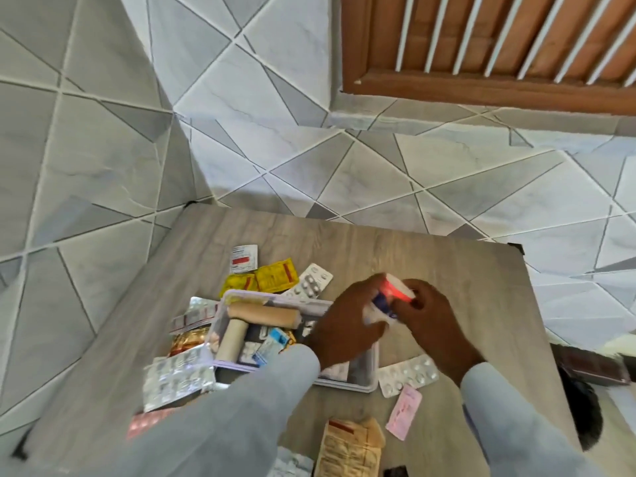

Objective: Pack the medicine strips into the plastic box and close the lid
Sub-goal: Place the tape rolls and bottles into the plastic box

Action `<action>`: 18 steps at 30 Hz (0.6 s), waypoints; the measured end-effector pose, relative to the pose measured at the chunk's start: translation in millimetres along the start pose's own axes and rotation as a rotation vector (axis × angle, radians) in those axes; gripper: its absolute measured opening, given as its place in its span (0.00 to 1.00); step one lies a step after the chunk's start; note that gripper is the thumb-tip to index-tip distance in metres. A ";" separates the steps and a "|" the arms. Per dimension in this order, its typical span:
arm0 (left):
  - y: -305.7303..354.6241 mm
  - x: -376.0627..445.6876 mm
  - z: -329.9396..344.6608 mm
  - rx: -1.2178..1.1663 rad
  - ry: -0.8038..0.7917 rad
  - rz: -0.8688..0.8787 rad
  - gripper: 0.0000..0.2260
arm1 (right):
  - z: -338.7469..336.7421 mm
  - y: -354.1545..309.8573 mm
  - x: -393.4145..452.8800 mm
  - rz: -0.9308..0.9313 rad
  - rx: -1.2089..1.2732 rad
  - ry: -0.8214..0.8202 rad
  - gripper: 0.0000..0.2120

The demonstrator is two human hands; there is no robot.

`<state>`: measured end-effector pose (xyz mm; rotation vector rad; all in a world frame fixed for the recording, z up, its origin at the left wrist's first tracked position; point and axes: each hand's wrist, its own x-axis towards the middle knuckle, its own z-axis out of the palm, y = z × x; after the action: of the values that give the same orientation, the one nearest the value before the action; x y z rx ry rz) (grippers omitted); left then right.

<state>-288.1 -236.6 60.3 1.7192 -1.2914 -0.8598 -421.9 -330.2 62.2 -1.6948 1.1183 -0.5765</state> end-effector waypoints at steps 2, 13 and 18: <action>-19.8 -9.1 -34.8 -0.059 -0.006 -0.025 0.37 | 36.8 -12.2 1.0 0.033 0.004 -0.118 0.21; -132.5 -87.4 -163.3 0.280 -0.108 -0.207 0.33 | 229.0 -38.8 -29.0 0.301 -0.102 -0.257 0.19; -132.0 -91.2 -173.9 0.770 -0.152 -0.077 0.29 | 242.4 -45.7 -34.3 0.349 -0.163 -0.200 0.21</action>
<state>-103.2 -93.3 24.9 2.3314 -1.8205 -0.5666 -228.4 -182.1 10.6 -1.6018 1.3028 -0.0971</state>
